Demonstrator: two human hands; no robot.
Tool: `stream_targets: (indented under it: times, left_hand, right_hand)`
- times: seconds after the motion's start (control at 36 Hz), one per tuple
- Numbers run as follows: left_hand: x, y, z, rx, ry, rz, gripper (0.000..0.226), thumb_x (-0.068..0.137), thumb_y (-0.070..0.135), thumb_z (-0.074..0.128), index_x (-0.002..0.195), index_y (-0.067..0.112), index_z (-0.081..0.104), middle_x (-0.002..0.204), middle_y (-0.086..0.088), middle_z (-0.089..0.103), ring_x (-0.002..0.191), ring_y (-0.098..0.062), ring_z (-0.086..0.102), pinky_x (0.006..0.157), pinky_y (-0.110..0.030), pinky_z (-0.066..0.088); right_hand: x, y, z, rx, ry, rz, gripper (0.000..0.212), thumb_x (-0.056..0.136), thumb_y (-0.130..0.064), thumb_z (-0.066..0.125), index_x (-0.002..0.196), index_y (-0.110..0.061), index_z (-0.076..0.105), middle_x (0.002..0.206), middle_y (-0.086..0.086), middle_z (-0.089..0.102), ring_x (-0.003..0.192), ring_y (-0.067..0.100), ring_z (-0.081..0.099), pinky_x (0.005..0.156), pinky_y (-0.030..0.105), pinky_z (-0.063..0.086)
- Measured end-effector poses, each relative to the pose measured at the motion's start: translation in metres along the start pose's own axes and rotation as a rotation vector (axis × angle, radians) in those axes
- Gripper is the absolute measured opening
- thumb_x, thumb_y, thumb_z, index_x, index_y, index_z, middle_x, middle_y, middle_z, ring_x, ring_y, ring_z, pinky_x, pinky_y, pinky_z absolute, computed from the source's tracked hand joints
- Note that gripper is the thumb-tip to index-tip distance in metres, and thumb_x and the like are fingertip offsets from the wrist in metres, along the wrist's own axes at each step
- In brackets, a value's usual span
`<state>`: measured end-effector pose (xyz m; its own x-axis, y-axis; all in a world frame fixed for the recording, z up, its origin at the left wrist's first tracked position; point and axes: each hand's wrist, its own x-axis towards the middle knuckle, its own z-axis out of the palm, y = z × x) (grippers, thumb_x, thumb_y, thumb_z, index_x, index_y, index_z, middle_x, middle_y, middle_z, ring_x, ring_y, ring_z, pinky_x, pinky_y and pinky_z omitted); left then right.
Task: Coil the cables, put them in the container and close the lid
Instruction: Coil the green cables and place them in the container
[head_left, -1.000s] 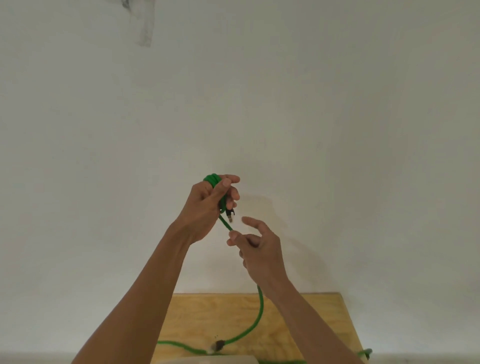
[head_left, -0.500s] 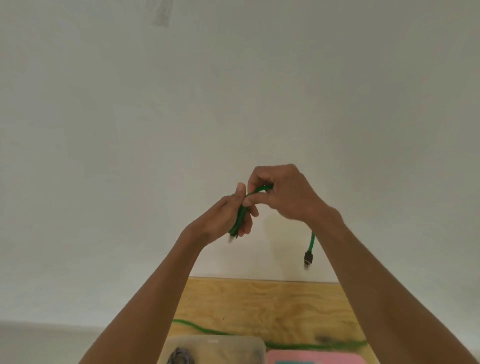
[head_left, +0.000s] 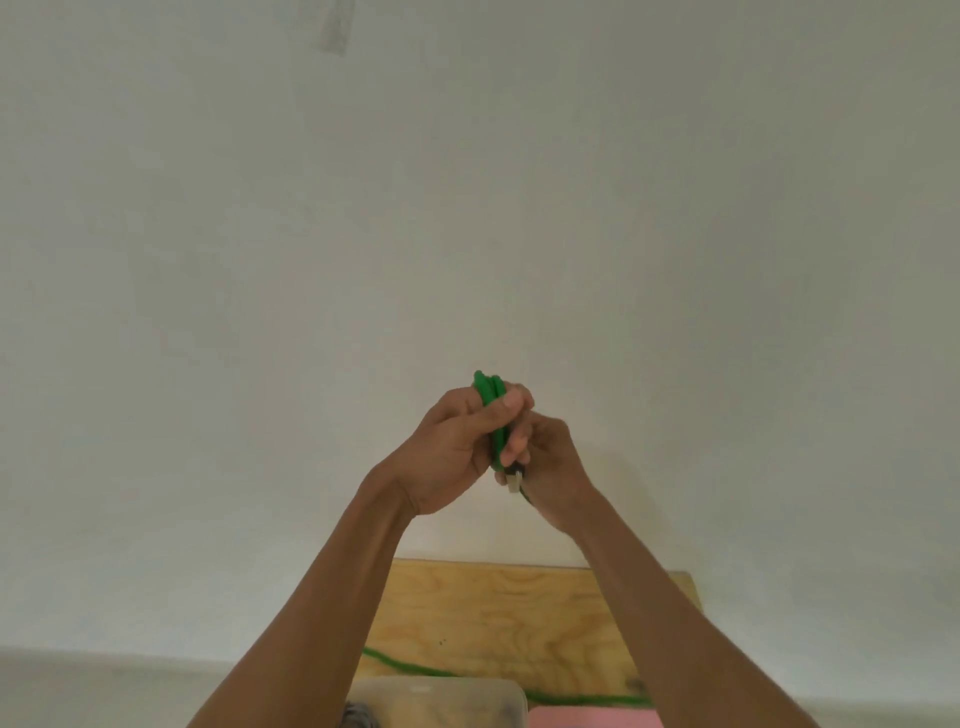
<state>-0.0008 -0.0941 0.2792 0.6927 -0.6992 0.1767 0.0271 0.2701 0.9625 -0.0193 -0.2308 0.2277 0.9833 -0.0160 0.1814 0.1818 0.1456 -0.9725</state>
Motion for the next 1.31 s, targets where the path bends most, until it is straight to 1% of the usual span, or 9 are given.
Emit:
stream_targets:
  times: [0.06,0.31,0.39,0.56,0.75,0.92,1.06,1.14,1.31]
  left_hand:
    - [0.004,0.003,-0.004,-0.009,0.022,0.016,0.022,0.099,0.025,0.05,0.094,0.005,0.06,0.064,-0.008,0.054,0.067,-0.023,0.057,0.063,-0.036,0.042]
    - [0.02,0.01,-0.029,0.137,0.187,0.108,0.021,0.098,0.026,0.054,0.104,0.007,0.057,0.068,-0.001,0.055,0.065,-0.018,0.049,0.079,-0.037,0.047]
    - [0.021,0.005,-0.038,0.31,0.279,0.115,0.021,0.101,0.024,0.051,0.107,0.005,0.058,0.069,0.0,0.058,0.066,-0.017,0.052,0.077,-0.037,0.048]
    - [0.013,-0.01,-0.05,0.625,0.324,0.03,0.03,0.104,0.02,0.049,0.098,-0.007,0.059,0.075,-0.008,0.064,0.066,-0.018,0.057,0.067,-0.034,0.049]
    - [-0.002,-0.024,-0.034,0.668,0.137,-0.106,0.086,0.093,0.071,0.009,0.078,0.008,0.065,0.071,-0.016,0.068,0.065,-0.024,0.063,0.065,-0.035,0.05]
    - [-0.01,-0.021,-0.014,0.286,0.084,-0.187,0.085,0.093,0.071,0.006,0.084,0.006,0.06,0.056,-0.012,0.053,0.056,-0.026,0.05,0.066,-0.038,0.049]
    - [-0.017,-0.014,-0.006,-0.057,0.04,-0.231,0.084,0.092,0.075,0.012,0.071,0.006,0.056,0.04,-0.005,0.037,0.036,-0.018,0.033,0.052,-0.033,0.039]
    - [-0.018,-0.01,-0.003,-0.122,0.022,-0.225,0.082,0.091,0.075,0.012,0.068,0.009,0.055,0.038,0.001,0.039,0.032,-0.013,0.028,0.048,-0.03,0.036]
    - [-0.009,-0.006,0.005,0.076,0.311,-0.16,0.085,0.092,0.074,0.022,0.06,0.003,0.056,0.04,-0.008,0.034,0.038,-0.022,0.031,0.049,-0.031,0.041]
  right_hand:
    - [-0.006,0.008,0.006,-0.03,0.04,0.048,0.061,0.09,0.018,0.035,0.062,-0.027,0.067,0.059,-0.003,0.058,0.056,0.015,0.044,0.053,0.029,0.038]
    - [-0.02,0.018,0.022,-0.077,0.139,0.039,0.018,0.097,-0.014,0.061,0.088,-0.013,0.076,0.083,0.029,0.065,0.056,0.022,0.038,0.05,0.027,0.033]
    - [-0.022,0.016,0.022,-0.145,0.117,0.051,0.012,0.093,-0.01,0.066,0.095,-0.018,0.075,0.079,0.01,0.074,0.055,0.017,0.044,0.05,0.022,0.039]
    - [-0.02,-0.014,0.01,-0.768,-0.056,-0.056,0.024,0.093,-0.016,0.065,0.116,-0.02,0.071,0.08,-0.013,0.071,0.058,0.002,0.061,0.062,0.022,0.049]
    - [0.006,-0.078,-0.002,-1.303,-0.245,-0.325,0.013,0.088,-0.038,0.069,0.1,-0.032,0.071,0.085,-0.013,0.074,0.069,0.008,0.054,0.068,0.026,0.038]
    - [0.026,-0.082,-0.018,-0.735,-0.298,-0.225,0.03,0.065,-0.033,0.09,0.082,-0.015,0.075,0.066,0.002,0.07,0.06,0.031,0.066,0.059,0.043,0.051]
    - [0.022,-0.063,-0.013,-0.441,-0.306,-0.17,0.027,0.072,-0.018,0.086,0.081,-0.006,0.064,0.099,0.003,0.071,0.091,0.023,0.069,0.076,0.039,0.057]
    - [0.013,-0.053,-0.006,-0.199,-0.296,-0.095,0.02,0.083,-0.001,0.074,0.084,-0.002,0.054,0.083,0.018,0.071,0.063,0.018,0.07,0.064,0.031,0.057]
    - [0.004,-0.043,0.009,-0.21,0.001,-0.231,0.038,0.073,-0.028,0.082,0.081,-0.002,0.055,0.064,0.026,0.064,0.044,0.027,0.059,0.051,0.037,0.053]
